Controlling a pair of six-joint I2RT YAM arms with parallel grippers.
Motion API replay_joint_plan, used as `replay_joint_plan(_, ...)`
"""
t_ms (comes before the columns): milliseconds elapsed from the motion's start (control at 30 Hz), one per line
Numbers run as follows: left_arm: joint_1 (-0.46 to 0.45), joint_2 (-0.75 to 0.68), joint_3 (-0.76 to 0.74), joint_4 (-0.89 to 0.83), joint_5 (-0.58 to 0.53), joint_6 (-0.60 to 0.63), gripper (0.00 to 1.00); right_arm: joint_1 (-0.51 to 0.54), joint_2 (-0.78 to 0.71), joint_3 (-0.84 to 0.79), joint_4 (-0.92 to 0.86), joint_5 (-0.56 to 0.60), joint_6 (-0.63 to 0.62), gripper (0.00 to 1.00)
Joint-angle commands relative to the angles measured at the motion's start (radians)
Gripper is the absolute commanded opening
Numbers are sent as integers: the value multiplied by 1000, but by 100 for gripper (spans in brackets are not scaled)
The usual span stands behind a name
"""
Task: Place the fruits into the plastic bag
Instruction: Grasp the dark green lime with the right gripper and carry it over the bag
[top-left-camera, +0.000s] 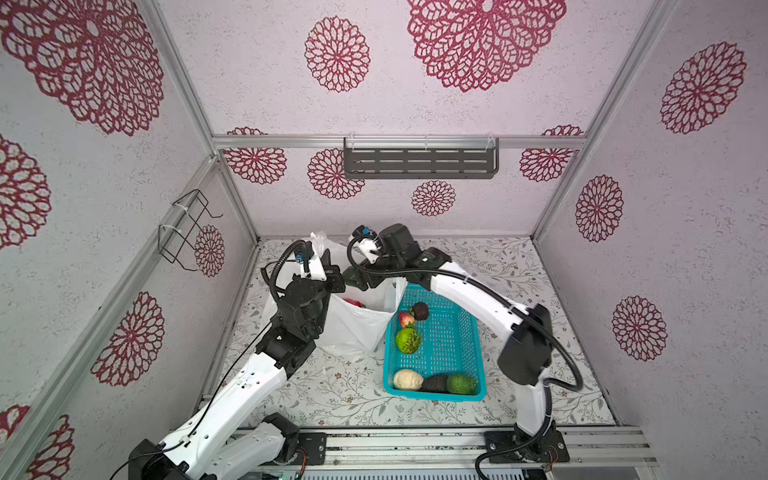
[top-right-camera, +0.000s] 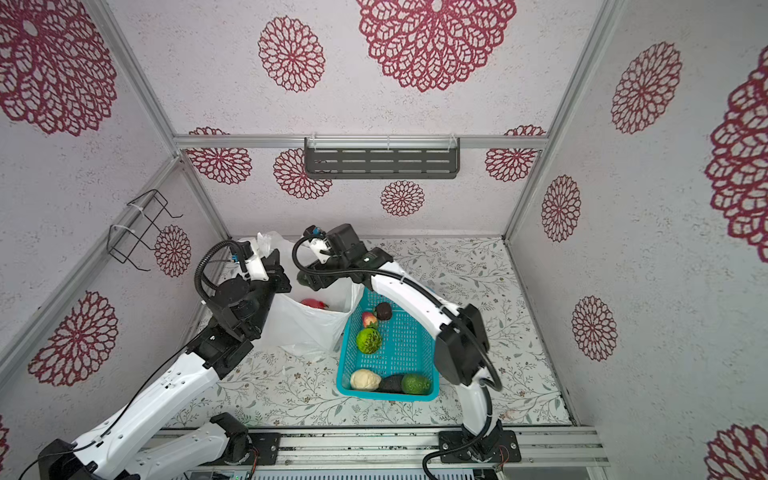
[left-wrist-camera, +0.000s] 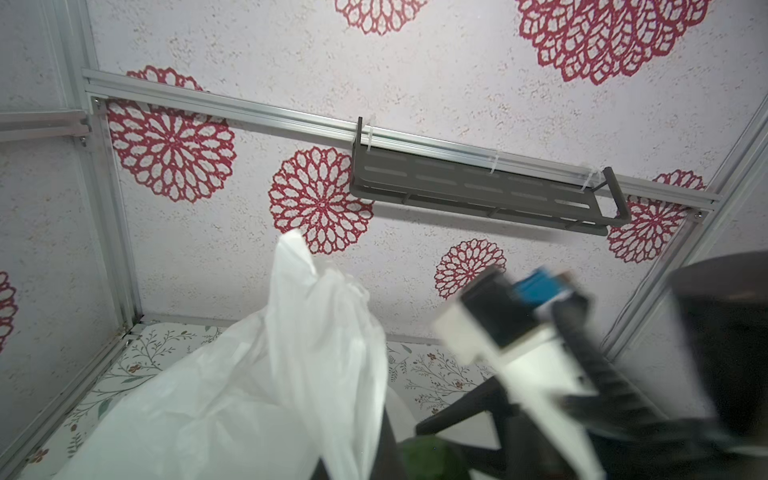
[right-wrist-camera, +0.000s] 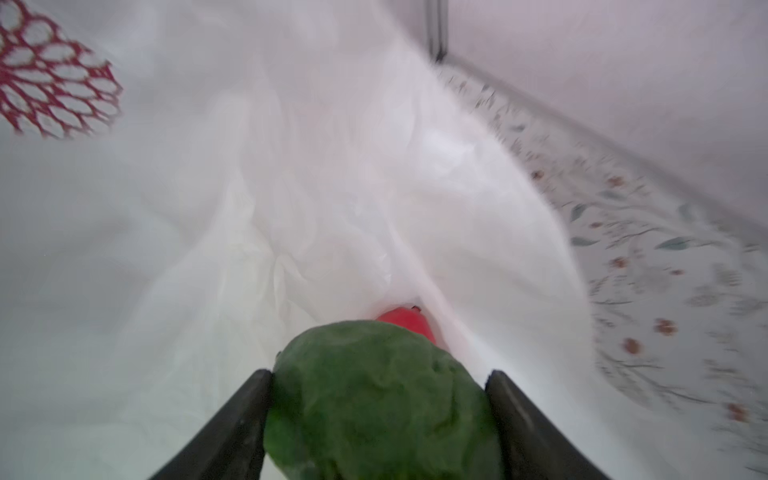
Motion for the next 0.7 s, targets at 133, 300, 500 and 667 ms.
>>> replay_joint_plan(133, -1, 0, 11, -10, 7, -26, 0, 56, 106, 20, -143, -194, -59, 55)
replay_joint_plan(300, -1, -1, 10, -10, 3, -23, 0, 67, 125, -6, -137, -180, -60, 72)
replay_joint_plan(500, -1, -6, 4, -9, -1, -22, 0, 66, 80, -7, -121, -133, -44, 99)
replay_joint_plan(667, -1, -13, 2, -10, -16, -23, 0, 63, -53, -56, -65, -57, -51, 99)
